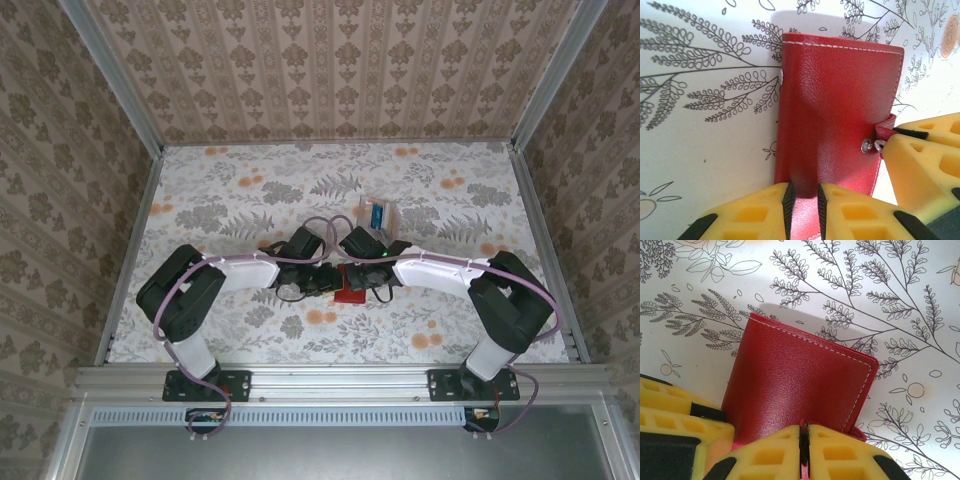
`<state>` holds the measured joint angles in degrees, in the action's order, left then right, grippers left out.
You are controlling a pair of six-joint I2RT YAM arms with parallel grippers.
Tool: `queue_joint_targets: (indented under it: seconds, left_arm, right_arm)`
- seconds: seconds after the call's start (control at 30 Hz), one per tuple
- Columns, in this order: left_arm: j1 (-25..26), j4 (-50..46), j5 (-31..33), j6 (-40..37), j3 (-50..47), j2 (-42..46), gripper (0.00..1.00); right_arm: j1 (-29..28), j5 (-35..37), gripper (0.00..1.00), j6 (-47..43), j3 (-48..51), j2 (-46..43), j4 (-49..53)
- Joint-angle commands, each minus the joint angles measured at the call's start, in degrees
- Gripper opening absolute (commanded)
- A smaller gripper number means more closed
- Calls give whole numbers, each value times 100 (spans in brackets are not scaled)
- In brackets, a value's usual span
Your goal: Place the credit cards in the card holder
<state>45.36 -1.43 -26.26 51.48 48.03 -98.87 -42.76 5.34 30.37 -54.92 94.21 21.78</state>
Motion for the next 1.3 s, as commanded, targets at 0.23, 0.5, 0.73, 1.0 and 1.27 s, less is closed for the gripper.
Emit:
queue_joint_targets:
  seconds: [0.23,0.5,0.73,1.0,1.27]
  left_arm:
    - [130,-359,-19,9,9,-53,24]
    - [125,-376,-37,3,16,-85,25]
    - [129,-375,-37,2,36,-98,25]
    - [131,-375,-55,-6,46,-124,25]
    - [148,-380,-63,-7,65,-141,25]
  right_arm:
    - [42,-156,17,60,122,-83,-72]
    - [41,-79,26,50,113,-131,-22]
    - [50,-137,17,75,122,-146,-94]
    - [71,-182,12,74,153,-132,-136]
    - [67,-294,14,77,159,2,-186]
